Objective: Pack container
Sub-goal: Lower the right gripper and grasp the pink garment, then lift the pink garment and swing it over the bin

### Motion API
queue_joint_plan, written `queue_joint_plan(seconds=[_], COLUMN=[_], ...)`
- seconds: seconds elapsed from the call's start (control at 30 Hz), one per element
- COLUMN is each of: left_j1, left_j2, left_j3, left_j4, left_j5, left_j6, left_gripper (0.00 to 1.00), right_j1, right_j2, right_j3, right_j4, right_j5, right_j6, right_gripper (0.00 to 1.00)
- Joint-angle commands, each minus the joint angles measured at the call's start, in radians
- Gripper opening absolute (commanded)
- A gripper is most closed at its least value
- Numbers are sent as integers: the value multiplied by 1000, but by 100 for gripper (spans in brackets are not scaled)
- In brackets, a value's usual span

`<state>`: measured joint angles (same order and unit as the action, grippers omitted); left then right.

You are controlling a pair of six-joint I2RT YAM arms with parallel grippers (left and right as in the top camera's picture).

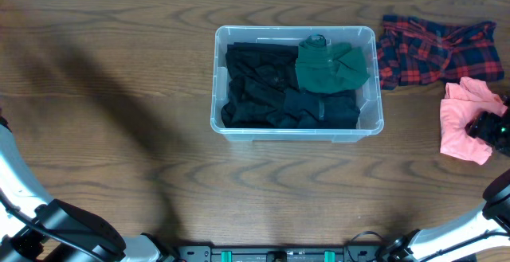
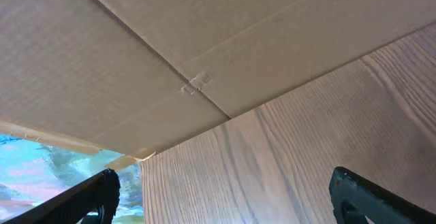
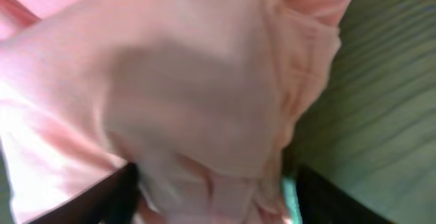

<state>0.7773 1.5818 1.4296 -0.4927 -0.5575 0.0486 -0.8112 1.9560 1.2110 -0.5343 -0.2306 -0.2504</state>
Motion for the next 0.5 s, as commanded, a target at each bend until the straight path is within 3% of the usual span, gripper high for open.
queue_joint_plan(seconds=[0.0, 0.17, 0.4, 0.47], left_j1=[3, 3, 3, 3], left_j2=[-11, -11, -11, -11], left_j3=[-12, -12, -12, -12], left_j4=[0, 0, 0, 0], left_j5=[-15, -15, -15, -15], left_j6=[-6, -6, -6, -6], left_gripper=[98, 98, 98, 98], right_j1=[14, 14, 14, 16], right_j2=[47, 47, 47, 44], right_j3=[-10, -10, -6, 1], right_j4=[-14, -48, -89, -107], right_j5=[11, 13, 13, 13], right_j6=[-9, -9, -8, -4], right_gripper=[63, 57, 38, 28])
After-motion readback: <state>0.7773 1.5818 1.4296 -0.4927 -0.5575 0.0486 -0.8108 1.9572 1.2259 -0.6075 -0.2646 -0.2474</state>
